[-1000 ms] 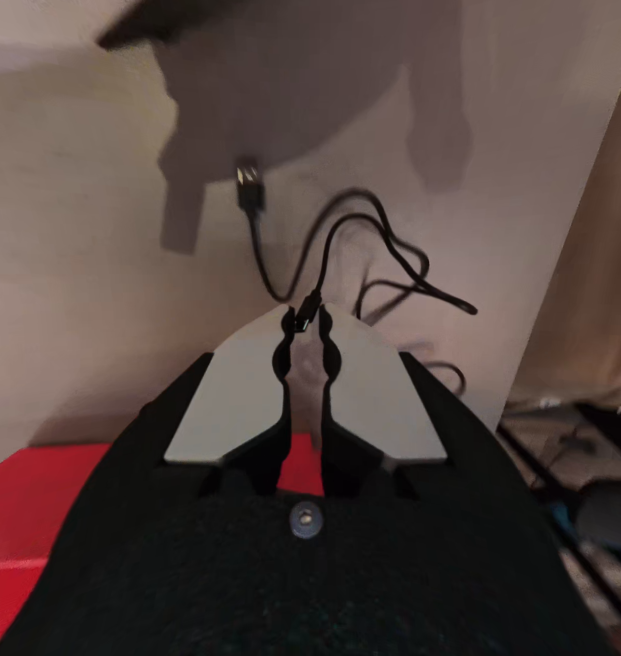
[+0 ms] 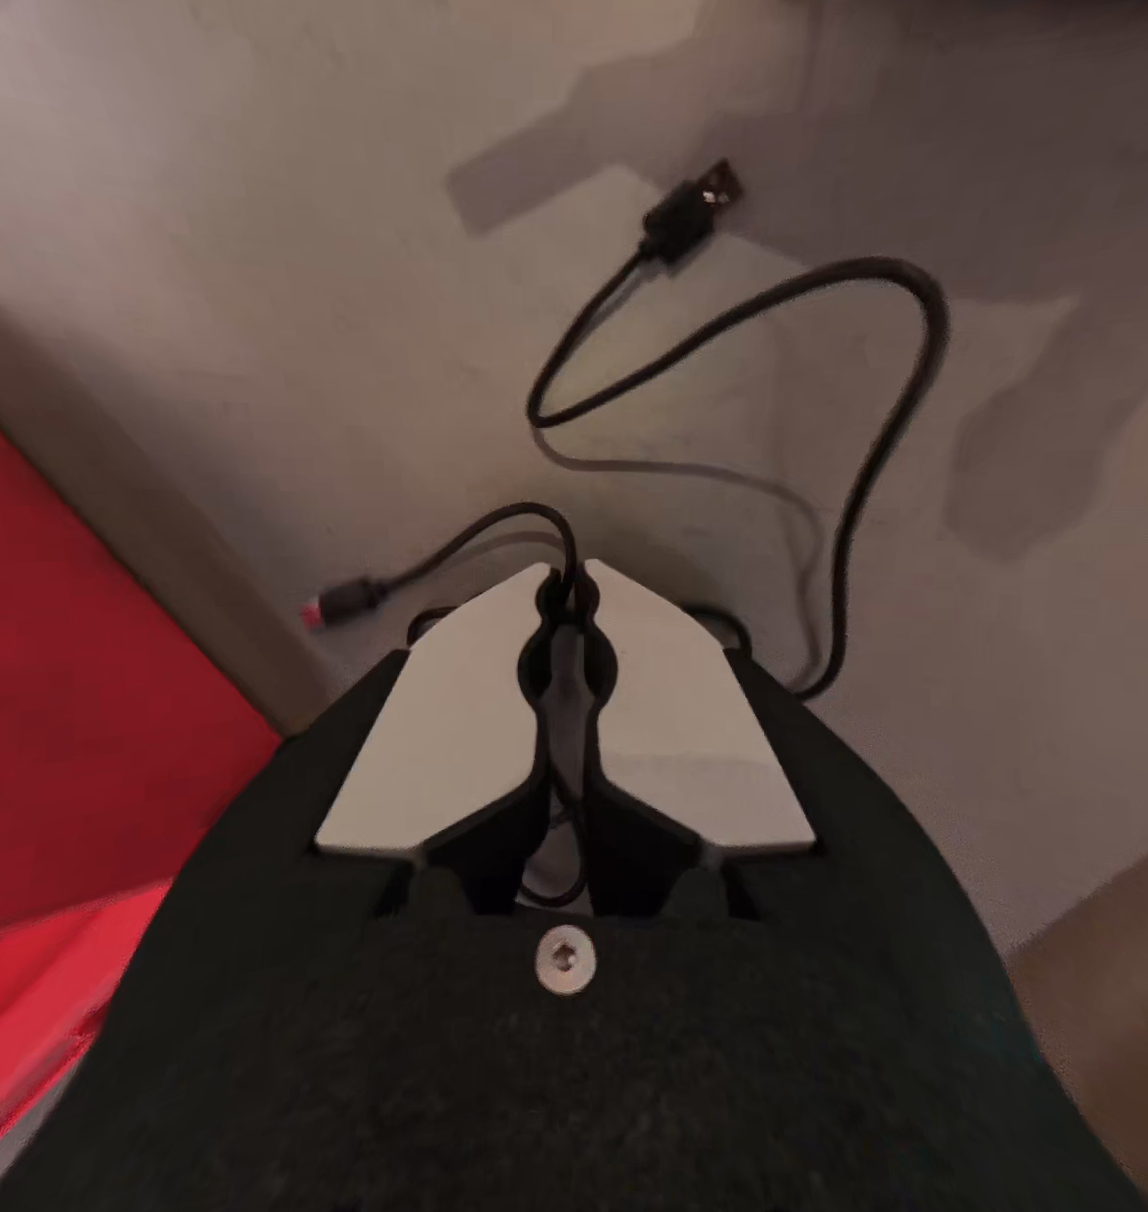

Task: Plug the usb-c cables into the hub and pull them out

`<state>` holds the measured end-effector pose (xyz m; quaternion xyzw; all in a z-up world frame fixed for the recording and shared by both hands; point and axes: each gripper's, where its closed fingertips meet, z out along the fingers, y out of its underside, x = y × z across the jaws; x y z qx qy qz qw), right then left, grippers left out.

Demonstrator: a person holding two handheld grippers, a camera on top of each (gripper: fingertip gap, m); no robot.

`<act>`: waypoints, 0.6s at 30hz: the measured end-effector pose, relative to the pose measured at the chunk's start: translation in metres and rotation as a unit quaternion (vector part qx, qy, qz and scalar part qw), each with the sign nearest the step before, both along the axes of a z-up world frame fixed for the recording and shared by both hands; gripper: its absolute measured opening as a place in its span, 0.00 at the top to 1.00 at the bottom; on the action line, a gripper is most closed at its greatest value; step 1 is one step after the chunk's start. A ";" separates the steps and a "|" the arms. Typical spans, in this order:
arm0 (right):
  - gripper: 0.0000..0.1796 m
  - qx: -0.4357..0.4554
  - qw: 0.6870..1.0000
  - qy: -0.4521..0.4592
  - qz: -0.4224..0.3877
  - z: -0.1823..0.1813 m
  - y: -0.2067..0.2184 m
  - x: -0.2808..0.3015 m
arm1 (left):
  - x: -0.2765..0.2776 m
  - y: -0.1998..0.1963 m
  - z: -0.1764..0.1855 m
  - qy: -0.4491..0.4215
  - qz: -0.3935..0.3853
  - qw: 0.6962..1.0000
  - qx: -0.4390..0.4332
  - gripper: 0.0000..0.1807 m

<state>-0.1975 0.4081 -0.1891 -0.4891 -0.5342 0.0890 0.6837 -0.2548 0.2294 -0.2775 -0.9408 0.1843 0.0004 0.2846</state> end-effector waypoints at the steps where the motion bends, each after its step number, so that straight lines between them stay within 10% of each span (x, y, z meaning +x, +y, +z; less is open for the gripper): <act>1: 0.95 0.001 1.000 -0.001 0.000 0.000 -0.001 -0.001 | 0.004 -0.003 0.003 -0.002 -0.016 1.000 0.001 0.99; 12: 0.95 0.000 1.000 -0.002 0.000 -0.001 0.000 -0.001 | 0.062 -0.109 0.037 0.024 -0.429 0.899 0.083 0.99; 18: 0.95 -0.001 1.000 -0.003 -0.003 -0.002 0.002 -0.001 | 0.039 -0.127 0.004 0.027 -0.400 0.916 -0.004 0.92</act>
